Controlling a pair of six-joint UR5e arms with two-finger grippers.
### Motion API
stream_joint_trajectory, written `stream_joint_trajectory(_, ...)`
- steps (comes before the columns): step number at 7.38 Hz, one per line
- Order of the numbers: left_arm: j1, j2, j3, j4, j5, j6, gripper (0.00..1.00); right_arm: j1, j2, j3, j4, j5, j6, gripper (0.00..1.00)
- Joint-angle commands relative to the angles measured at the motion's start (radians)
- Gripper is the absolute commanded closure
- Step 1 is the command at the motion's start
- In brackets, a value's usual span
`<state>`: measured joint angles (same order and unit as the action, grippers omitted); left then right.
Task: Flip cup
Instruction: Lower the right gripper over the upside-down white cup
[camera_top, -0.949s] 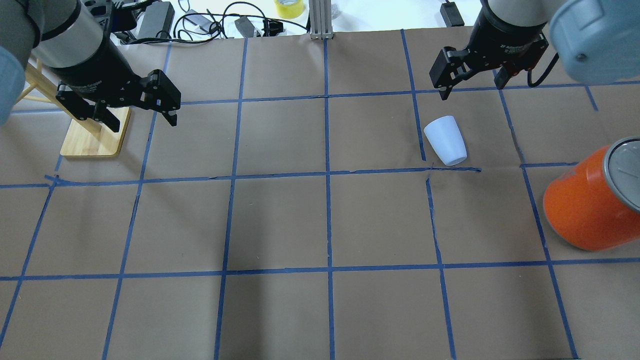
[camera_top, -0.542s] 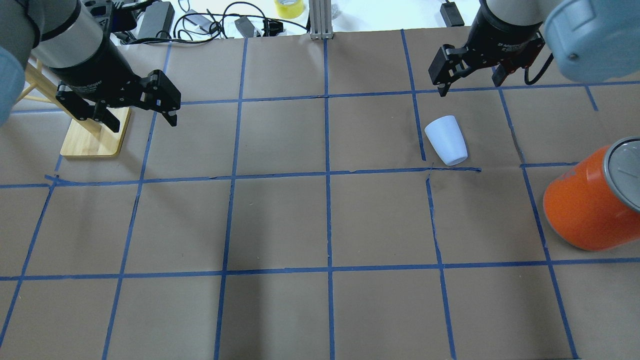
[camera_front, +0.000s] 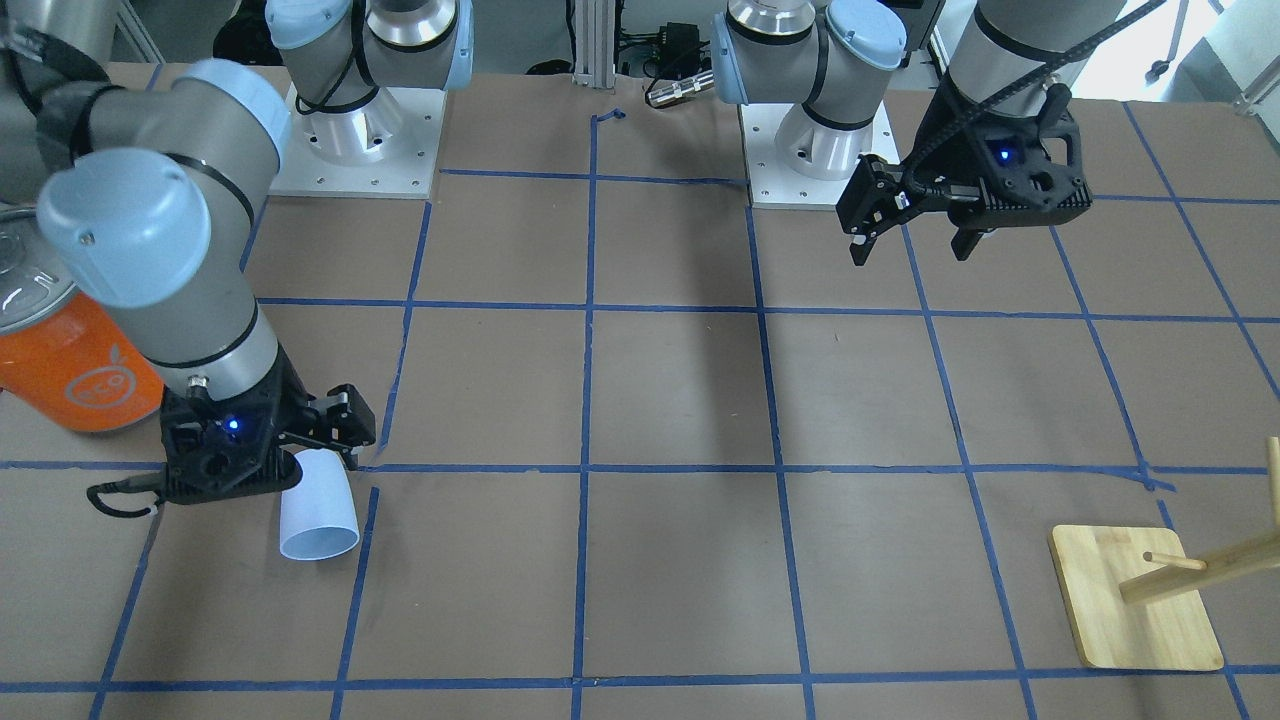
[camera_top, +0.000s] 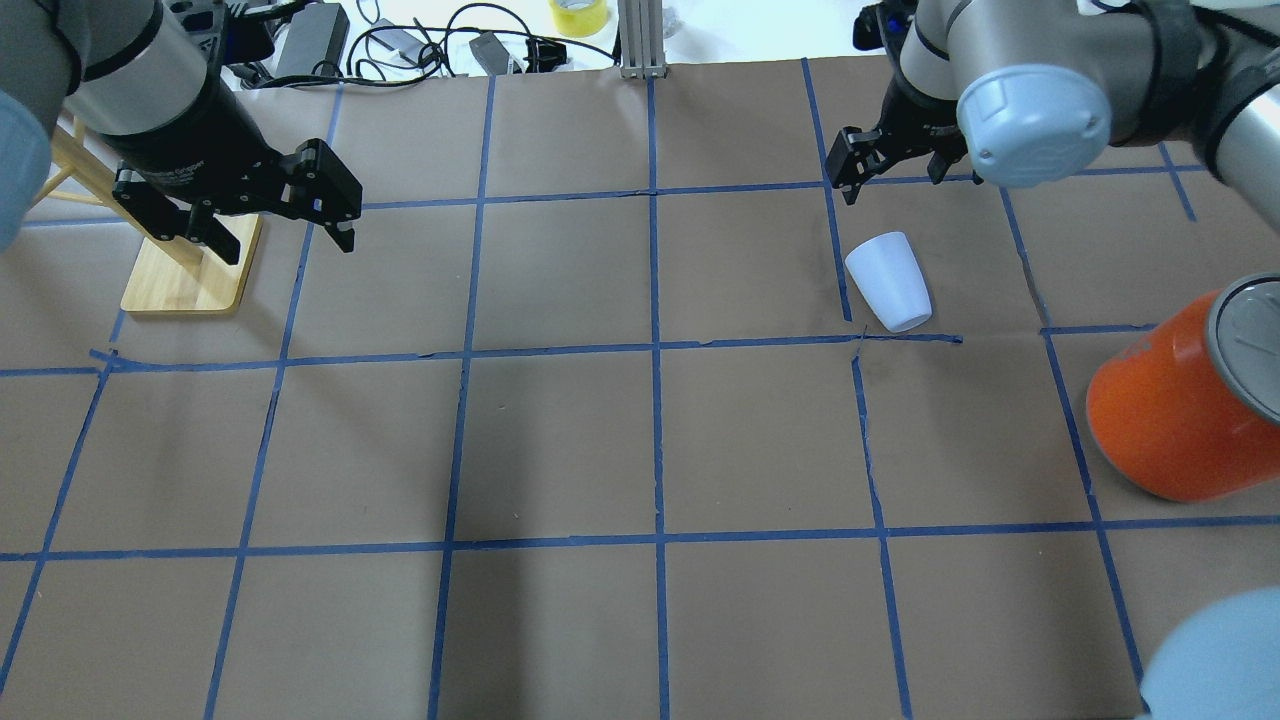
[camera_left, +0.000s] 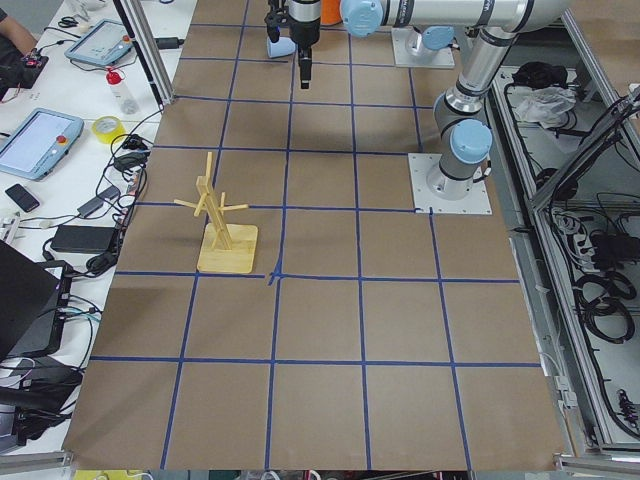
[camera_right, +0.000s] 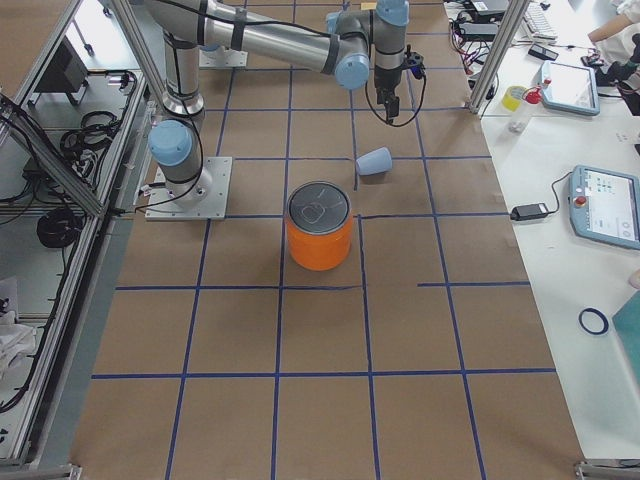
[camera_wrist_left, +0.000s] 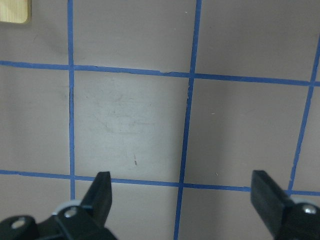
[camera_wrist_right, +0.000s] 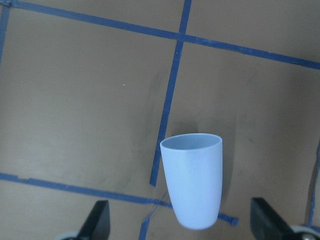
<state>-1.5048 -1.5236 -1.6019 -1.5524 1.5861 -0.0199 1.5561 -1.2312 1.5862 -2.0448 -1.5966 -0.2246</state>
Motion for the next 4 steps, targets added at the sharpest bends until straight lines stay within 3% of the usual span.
stream_joint_trajectory(1, 0.000, -0.001, -0.001, 0.000, 0.000, 0.000, 0.00, -0.020, 0.082, 0.041, -0.145, -0.005, -0.027, 0.00)
stream_joint_trajectory(4, 0.000, -0.001, -0.001, 0.000, 0.000, 0.000, 0.00, -0.056, 0.102, 0.126, -0.167, 0.006, -0.019, 0.00)
